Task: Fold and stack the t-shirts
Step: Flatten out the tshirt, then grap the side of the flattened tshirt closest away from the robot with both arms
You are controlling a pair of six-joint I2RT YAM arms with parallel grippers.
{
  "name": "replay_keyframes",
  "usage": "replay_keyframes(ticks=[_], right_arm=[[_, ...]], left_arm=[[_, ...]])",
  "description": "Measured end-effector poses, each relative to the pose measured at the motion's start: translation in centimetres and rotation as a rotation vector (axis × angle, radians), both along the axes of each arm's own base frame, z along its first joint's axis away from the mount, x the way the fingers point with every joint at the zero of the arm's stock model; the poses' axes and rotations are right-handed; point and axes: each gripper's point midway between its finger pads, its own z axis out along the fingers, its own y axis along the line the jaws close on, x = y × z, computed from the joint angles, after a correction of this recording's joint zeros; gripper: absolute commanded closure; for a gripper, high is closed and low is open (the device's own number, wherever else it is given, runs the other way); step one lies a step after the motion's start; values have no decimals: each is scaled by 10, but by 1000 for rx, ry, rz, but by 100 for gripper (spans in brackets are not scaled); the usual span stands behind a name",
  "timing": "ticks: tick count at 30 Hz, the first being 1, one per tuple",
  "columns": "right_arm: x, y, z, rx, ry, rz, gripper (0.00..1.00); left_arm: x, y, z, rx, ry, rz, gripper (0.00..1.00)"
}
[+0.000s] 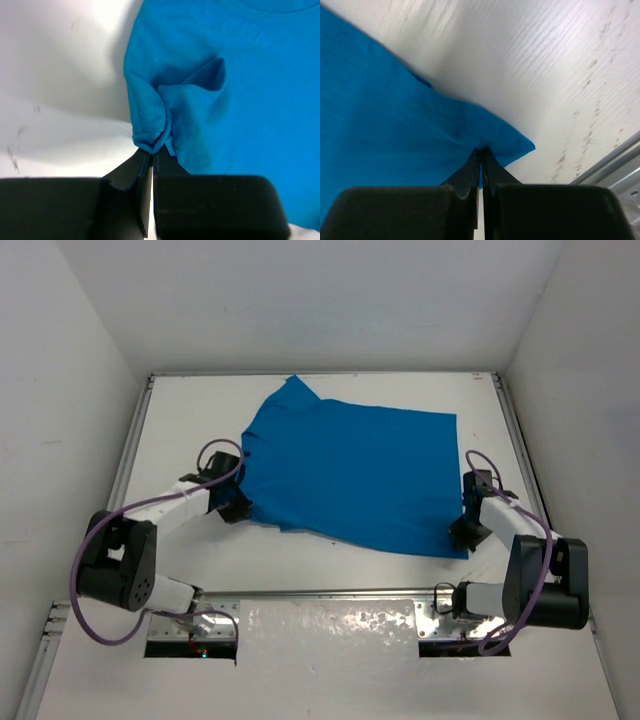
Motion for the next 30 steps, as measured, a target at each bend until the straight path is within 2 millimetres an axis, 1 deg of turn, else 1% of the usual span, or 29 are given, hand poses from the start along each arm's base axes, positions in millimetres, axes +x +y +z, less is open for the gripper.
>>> replay_keyframes(ticks=[4,7,11,14,15,16,17,19,22,24,26,28,30], right_arm=[[1,-7,2,-31,22,10,100],[7,-13,5,-51,36,25,100],[17,-16,7,-54,43,42,100],[15,-15,7,-52,52,50,100],[14,-16,7,-54,52,56,100],[13,-16,8,-55,51,64,100],[12,-16,9,-57,48,71,98],[13,-16,10,-59,42,89,91],[13,-16,12,-56,39,116,83],[14,-15,13,-54,34,134,82],[15,-15,16,-54,26,149,82],[18,-16,21,-55,18,161,82],[22,-16,24,-55,5,168,84]], left_arm=[[-20,-2,-1,-41,23,29,100],[-34,-1,0,-63,32,55,100],[-43,1,8,-76,20,82,100],[-45,1,15,-87,4,93,100],[-46,1,17,-92,-5,96,95],[-47,2,18,-95,-11,97,71],[-48,2,19,-95,-16,93,62],[-52,2,17,-94,-4,94,55],[-58,4,15,-85,27,96,53],[-60,5,18,-82,36,98,51],[-56,3,26,-88,23,100,50],[-47,0,38,-100,-6,101,50],[-37,-6,50,-115,-43,93,52]])
